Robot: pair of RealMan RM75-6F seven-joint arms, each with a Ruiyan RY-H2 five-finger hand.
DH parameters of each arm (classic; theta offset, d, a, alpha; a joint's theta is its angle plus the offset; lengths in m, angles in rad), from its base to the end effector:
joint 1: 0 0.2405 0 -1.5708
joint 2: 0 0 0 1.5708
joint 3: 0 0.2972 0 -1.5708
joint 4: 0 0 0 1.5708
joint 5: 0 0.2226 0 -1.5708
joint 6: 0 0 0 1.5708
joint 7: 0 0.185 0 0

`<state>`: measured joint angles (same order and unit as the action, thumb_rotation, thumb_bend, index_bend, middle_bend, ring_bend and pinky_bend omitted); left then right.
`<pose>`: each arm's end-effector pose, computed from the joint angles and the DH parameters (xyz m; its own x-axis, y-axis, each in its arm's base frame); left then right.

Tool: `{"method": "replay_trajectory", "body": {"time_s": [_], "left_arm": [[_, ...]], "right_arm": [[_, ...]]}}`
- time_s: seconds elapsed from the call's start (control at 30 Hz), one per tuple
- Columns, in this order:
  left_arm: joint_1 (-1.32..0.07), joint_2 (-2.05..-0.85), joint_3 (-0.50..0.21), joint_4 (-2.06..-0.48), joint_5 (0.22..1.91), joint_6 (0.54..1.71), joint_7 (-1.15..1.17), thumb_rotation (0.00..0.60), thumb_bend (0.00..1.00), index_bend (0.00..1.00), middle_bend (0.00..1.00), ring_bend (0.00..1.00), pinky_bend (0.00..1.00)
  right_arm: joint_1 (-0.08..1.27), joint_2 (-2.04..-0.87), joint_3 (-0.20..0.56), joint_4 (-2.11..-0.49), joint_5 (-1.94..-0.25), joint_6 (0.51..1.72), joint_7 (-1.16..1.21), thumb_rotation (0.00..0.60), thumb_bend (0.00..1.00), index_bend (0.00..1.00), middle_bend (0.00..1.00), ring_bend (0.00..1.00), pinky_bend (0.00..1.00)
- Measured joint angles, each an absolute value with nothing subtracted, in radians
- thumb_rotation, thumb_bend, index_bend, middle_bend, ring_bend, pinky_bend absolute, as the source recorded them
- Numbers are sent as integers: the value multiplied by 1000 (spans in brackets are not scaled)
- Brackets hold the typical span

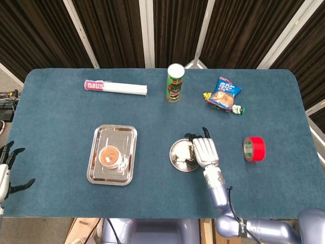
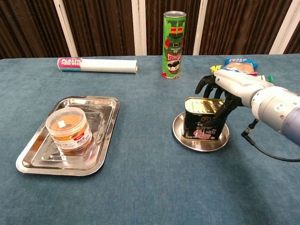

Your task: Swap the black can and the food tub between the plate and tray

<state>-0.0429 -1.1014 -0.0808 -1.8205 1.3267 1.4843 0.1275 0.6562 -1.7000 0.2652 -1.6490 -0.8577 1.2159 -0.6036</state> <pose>-0.3448 0.2128 0.1654 0.3194 0.0205 0.9474 0.9311 0.1792 -0.3178 -0.1548 -0.3766 -0.0576 0.2688 -0.2480 0.9307 -0.9623 -0.1106 0.2485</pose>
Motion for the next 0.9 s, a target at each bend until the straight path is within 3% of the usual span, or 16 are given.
{"method": "replay_trajectory", "body": {"time_s": [0.17,0.33,0.6,0.9], "left_arm": [[-41,-1097,-81,-1823,1324,1486,124,600,83,201,0,0,51],[-40,-1094,-81,-1823,1323,1486,121,600,83,204,0,0,51],[-40,-1092,-85,-1822,1310,1484,118,600,83,206,0,0,51],[-42,-1091,-99,-1819,1272,1476,116,600,82,207,0,0,52]], "right_arm": [[665,-1729,264,-1612,-867,1216,-592,600,231,467,510,525,38],[674,-1741,268,-1594,-885,1212,-576,600,249,518,545,552,48],[690,-1727,299,-1627,-904,1210,-565,600,253,524,553,560,49],[788,-1715,399,-1667,-870,1172,-611,600,258,524,553,560,49]]}}
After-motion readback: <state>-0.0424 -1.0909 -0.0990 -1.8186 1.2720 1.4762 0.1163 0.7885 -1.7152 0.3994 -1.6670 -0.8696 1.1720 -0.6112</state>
